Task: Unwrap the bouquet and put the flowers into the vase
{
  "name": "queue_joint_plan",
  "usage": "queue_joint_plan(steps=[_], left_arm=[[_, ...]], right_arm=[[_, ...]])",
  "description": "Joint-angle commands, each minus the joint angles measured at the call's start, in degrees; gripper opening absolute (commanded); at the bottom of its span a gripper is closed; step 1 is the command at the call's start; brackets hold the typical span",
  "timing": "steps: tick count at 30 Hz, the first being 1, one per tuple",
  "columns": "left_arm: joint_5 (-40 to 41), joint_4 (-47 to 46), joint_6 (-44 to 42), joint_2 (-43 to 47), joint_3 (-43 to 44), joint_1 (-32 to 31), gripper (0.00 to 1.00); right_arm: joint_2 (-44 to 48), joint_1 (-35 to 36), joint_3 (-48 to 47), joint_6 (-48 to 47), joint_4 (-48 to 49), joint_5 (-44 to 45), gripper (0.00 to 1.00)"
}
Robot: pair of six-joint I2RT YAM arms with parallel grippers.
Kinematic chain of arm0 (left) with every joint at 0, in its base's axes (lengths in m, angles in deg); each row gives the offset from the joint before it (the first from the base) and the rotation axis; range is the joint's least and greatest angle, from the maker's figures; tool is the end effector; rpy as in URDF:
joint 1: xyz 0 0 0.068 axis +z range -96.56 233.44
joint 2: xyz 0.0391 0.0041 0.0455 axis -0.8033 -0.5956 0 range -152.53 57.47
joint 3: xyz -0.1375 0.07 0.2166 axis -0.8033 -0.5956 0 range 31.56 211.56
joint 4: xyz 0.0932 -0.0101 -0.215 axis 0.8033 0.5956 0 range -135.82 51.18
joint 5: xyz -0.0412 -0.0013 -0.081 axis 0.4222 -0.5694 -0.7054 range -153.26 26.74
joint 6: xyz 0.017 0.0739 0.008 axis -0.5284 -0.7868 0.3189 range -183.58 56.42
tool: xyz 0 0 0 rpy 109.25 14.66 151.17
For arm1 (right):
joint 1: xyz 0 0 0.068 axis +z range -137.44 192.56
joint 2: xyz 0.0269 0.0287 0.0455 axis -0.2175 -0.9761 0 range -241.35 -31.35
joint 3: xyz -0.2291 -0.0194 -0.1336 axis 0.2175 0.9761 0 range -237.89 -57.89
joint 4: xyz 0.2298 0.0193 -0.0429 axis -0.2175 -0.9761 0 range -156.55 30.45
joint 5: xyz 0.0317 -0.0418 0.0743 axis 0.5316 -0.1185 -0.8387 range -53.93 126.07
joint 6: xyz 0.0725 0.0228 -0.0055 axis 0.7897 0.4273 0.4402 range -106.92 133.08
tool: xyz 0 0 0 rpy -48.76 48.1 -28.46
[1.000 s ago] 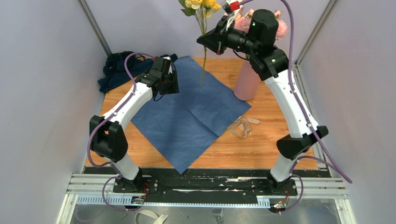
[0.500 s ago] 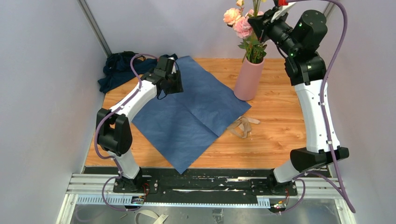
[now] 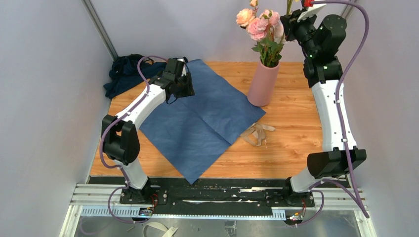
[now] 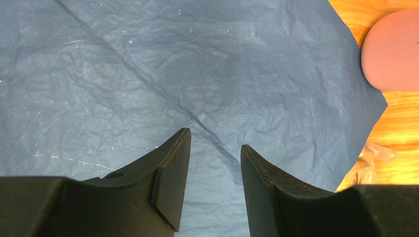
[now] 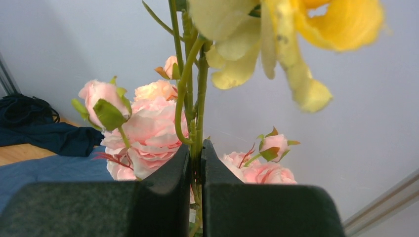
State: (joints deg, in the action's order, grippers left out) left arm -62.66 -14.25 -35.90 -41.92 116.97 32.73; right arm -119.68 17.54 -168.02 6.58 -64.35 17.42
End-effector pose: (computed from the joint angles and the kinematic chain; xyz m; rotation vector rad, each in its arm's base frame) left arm 0.3585 -0.1348 0.2740 -0.1511 2.3967 -0.3906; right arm 0.3172 0.0484 0.5458 -0.4048 1.2274 0.1845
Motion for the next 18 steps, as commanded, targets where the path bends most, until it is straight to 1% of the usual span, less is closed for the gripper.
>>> queue_joint_plan(steps=[1, 6, 14, 18], left_arm=[[-0.07, -0.3, -0.05, 0.26, -0.02, 0.24, 0.5], [0.01, 0.09, -0.49, 1.37, -0.61, 0.23, 0.49], [0.54, 1.02, -1.03, 1.92, -0.44, 0.23, 0.49], [0.04, 0.98, -0.71, 2.06, -0.83, 0.23, 0.48]], right_arm=[[0.8, -0.58, 5.72, 0.45, 10.19, 0.55, 0.0], [1.75, -0.49, 14.05, 2.02, 15.19, 0.36, 0.0], [2.1, -0.36, 20.06, 2.07, 14.5, -0.02, 0.0], [2.59, -0.36, 24.52, 2.62, 14.12, 0.1, 0.0]])
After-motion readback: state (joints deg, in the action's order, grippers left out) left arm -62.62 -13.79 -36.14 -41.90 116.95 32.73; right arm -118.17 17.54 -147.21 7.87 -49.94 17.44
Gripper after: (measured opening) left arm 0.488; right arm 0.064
